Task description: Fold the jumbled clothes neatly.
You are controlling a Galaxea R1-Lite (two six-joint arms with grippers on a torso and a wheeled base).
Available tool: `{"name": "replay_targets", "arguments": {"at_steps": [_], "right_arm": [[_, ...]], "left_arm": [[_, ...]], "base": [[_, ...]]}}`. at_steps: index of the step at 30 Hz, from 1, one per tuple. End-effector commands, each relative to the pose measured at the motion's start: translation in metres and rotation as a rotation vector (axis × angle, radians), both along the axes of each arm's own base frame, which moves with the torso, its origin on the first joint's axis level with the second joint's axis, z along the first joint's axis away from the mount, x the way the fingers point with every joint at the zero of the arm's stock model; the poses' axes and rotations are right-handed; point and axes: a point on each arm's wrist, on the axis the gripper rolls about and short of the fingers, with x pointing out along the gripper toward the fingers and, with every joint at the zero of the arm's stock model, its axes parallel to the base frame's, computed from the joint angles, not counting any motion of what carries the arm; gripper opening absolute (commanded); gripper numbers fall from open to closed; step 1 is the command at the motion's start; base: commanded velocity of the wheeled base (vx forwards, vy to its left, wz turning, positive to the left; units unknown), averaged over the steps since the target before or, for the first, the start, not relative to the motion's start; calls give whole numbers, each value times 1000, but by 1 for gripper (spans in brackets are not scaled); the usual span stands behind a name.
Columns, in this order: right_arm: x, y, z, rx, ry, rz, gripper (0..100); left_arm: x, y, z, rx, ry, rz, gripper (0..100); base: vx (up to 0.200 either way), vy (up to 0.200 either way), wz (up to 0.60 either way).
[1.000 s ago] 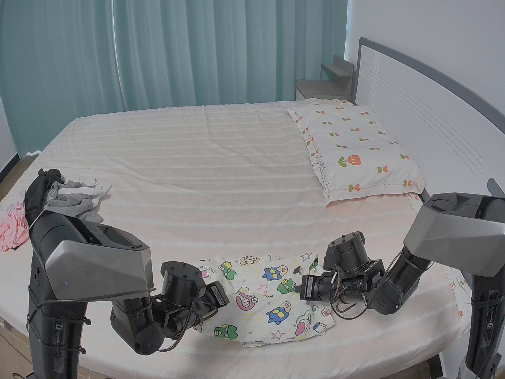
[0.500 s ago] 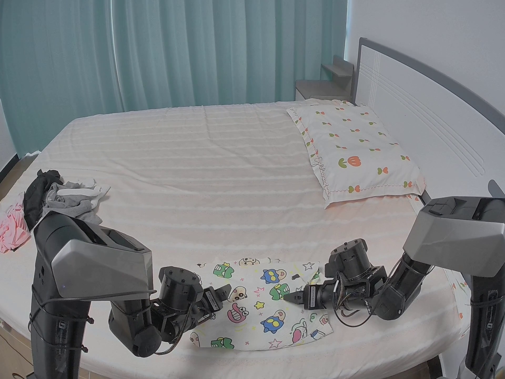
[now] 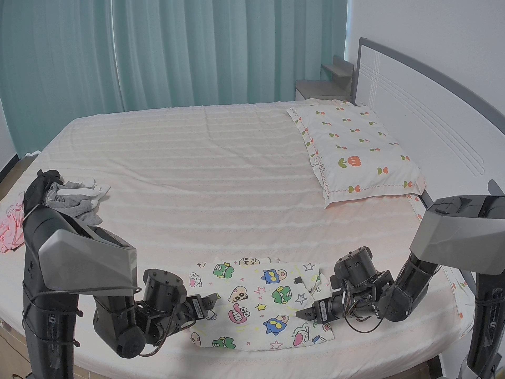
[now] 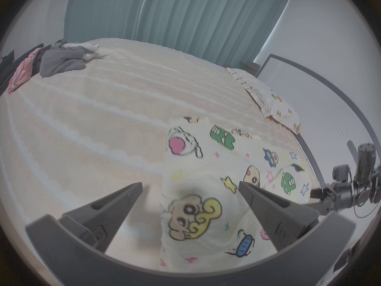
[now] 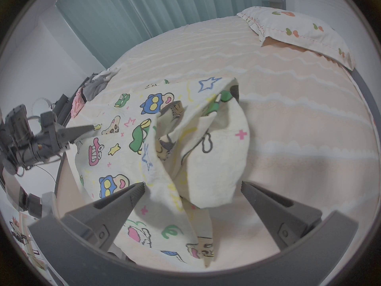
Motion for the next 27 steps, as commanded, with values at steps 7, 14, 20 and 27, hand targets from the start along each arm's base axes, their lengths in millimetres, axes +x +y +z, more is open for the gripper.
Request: {"name": "replay_targets", "arguments": {"at_steps": [7, 14, 20, 27], "right_arm": [[-16, -18, 67, 31, -189, -89, 100], [-64, -58, 157, 194, -440, -168, 100], [-147, -99, 181, 265, -605, -160, 100], [-204, -135, 175, 199, -742, -248, 100]], "left_arm": [[0, 37, 81, -111, -225, 103, 100], [-42, 52, 148, -193, -434, 99, 100], [-108, 78, 183, -107, -562, 89, 100], [-179, 108, 198, -11, -607, 88, 100]], "base": [[0, 0, 0], [0, 0, 0], [0, 0, 0], [0, 0, 0]]}}
